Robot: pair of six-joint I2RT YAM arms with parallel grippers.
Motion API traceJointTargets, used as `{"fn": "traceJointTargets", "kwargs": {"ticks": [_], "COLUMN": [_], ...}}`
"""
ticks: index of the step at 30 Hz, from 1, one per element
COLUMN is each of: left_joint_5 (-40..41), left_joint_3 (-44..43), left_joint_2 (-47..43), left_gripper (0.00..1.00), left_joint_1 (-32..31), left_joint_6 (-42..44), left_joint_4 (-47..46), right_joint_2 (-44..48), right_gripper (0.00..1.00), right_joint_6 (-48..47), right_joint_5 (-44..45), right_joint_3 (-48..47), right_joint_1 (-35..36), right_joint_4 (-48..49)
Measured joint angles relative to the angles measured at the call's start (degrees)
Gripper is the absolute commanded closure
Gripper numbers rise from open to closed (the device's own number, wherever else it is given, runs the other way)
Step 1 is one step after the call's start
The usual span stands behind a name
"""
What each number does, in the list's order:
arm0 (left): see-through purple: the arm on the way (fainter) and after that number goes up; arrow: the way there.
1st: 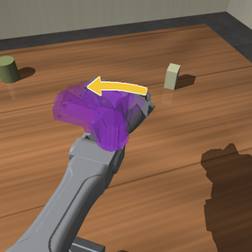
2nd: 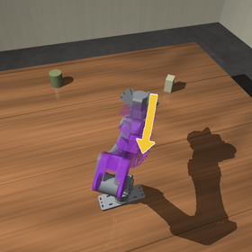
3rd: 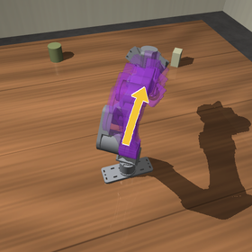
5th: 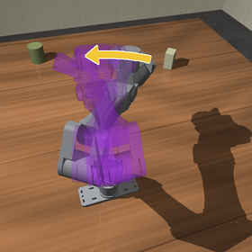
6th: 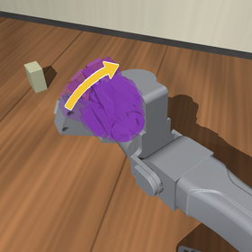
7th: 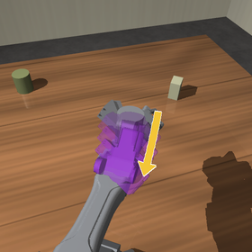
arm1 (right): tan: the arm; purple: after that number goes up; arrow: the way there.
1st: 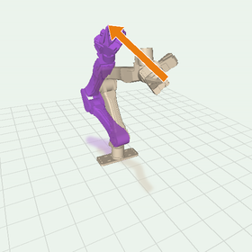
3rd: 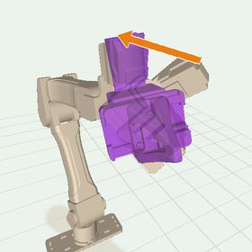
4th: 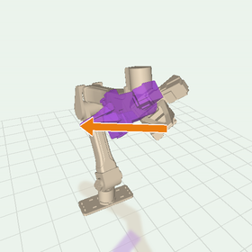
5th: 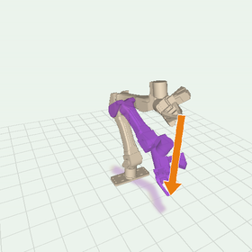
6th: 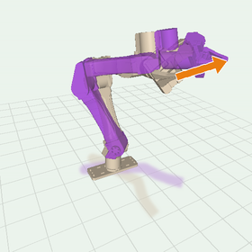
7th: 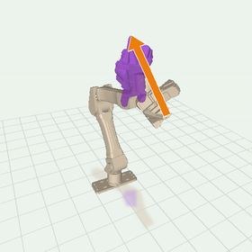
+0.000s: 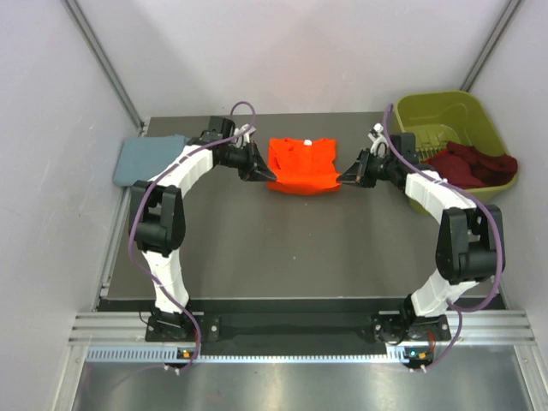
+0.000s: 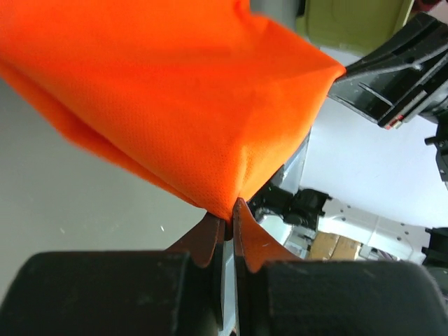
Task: Fold and stack the t-shirts
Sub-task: Fold the tshirt
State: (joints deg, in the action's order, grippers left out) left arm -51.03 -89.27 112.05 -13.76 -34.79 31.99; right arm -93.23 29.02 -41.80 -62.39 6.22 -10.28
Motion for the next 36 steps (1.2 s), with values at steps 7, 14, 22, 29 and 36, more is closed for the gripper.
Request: {"fn": "traceJointTargets", "kwargs": {"ticks": [7, 14, 22, 29, 36], "left_joint_5": [2.73, 6.03, 11.10, 16.33, 19.89], "left_joint_3": [-13.88, -24.83, -37.86, -45.62, -48.63], "left_joint_2": [9.99, 18.27, 26.93, 33.44, 40.65], "left_gripper": [0.99, 0.99, 0.99, 0.98, 0.97], "left_joint_1": [0.83, 1.36, 1.44, 2.01, 2.10], "left_joint_6": [0.90, 4.44, 9.51, 11.87, 13.88], "left_joint_4": [-0.72, -0.48, -0.81, -4.20, -8.17], "right_joint_2": [-9.79, -18.82, -27.80, -34.23, -40.61], "right_gripper": [1.00, 1.00, 1.00, 1.00, 1.00], "right_joint_6": [-0.04, 0.09, 0.07, -0.55, -1.16], "right_joint_5": [0.33, 0.44, 0.92, 2.95, 4.22], "right_joint_3": [-10.56, -19.74, -30.93, -37.68, -40.87], "right_joint_1": [-0.24, -0.35, -0.35, -0.33, 0.28], "right_joint_4": [1.79, 3.58, 4.94, 6.80, 7.54]}}
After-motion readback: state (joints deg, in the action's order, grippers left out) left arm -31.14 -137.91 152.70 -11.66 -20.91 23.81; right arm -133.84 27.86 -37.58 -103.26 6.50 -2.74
